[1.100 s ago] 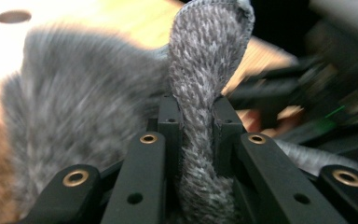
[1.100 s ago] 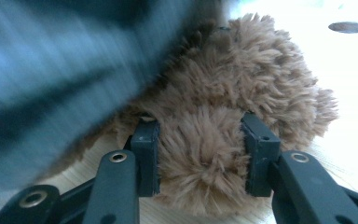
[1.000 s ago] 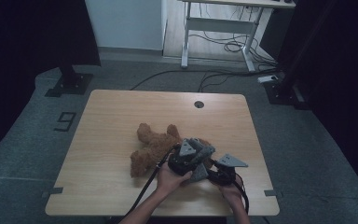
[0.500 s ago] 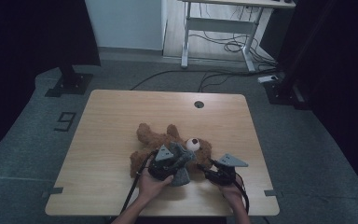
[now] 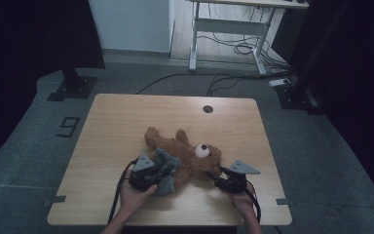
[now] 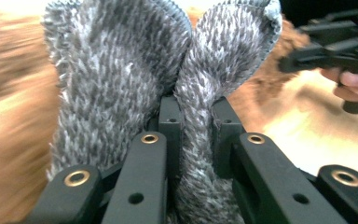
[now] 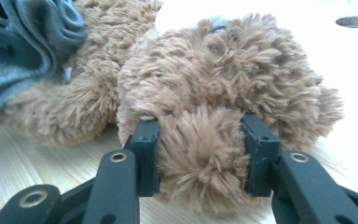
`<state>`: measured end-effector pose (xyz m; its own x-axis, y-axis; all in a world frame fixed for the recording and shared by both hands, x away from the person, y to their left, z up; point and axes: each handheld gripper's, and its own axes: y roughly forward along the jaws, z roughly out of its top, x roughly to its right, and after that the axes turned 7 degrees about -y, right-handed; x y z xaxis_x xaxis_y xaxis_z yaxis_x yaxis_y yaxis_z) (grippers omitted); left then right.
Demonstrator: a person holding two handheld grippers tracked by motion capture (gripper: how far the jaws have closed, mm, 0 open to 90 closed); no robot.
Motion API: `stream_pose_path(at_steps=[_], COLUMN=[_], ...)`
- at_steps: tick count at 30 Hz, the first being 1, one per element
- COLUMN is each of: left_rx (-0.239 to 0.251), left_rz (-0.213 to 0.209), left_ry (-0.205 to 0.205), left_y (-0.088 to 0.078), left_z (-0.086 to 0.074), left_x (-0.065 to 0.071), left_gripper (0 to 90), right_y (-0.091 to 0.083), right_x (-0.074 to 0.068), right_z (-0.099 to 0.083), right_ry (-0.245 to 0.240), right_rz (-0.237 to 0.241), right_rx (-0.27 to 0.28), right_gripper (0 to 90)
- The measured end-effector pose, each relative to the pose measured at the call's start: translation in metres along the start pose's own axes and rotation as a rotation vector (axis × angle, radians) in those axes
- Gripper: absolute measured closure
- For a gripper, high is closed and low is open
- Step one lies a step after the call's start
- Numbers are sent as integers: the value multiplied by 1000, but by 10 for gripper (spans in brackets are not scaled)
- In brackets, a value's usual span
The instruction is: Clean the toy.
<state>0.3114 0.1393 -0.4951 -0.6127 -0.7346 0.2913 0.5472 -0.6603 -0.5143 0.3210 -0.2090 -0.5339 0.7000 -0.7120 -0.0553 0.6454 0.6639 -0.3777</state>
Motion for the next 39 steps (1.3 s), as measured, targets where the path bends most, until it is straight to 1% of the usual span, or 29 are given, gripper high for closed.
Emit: stream_pose_path(at_steps=[2,5,8,10,12,13,14,17,18,19,20,24,25,26,28,30,31,32,33,35,36,37,39], left_rx=[5,8,9,20,47,57,64,79,87,94,94,61,55,48,26,7,-13,-25,-48,-95,-108,-106,-101], left_rz=[18,54,64,78,86,92,104,100,95,79,73,53,47,39,27,13,10,11,10,38,45,44,24], left_ry=[-24,-41,-72,-84,-108,-105,-94,-68,-51,-39,-32,22,35,40,60,61,64,64,61,69,63,51,18], left_y=[-8,-16,-22,-28,-35,-37,-40,-41,-38,-34,-30,0,8,14,33,49,60,66,77,91,95,97,94], left_z=[-2,-4,-4,-3,0,3,9,28,38,48,53,79,84,87,96,100,101,101,99,94,90,87,84], left_x=[-12,-25,-37,-42,-46,-46,-44,-37,-31,-25,-22,2,8,13,27,35,39,41,42,42,39,35,28], left_gripper=[782,781,780,780,779,779,779,780,780,780,780,780,780,780,780,780,779,780,779,779,779,780,781], right_y=[0,0,1,0,0,1,1,1,1,1,1,3,3,3,4,6,6,7,7,8,8,8,9], right_x=[0,-1,-1,-1,0,0,0,0,0,0,0,1,1,1,2,2,3,4,4,5,6,7,7], right_z=[0,0,0,0,-1,-1,-1,-1,-1,-1,-1,0,1,1,1,2,2,3,3,3,3,3,3], right_ry=[0,-1,-9,-12,-12,-13,-11,-12,-14,-10,-8,-4,-8,-11,-19,-24,-25,-31,-35,-54,-54,-54,-56], right_rz=[0,-1,0,1,2,2,3,3,2,1,-2,-10,-11,-14,-21,-29,-31,-34,-37,-43,-41,-39,-34], right_rx=[1,4,6,8,8,9,8,11,13,13,14,17,17,16,19,22,24,23,23,27,30,29,29], right_gripper=[573,574,575,576,577,577,578,579,579,579,580,582,581,581,581,582,581,581,580,579,579,579,578])
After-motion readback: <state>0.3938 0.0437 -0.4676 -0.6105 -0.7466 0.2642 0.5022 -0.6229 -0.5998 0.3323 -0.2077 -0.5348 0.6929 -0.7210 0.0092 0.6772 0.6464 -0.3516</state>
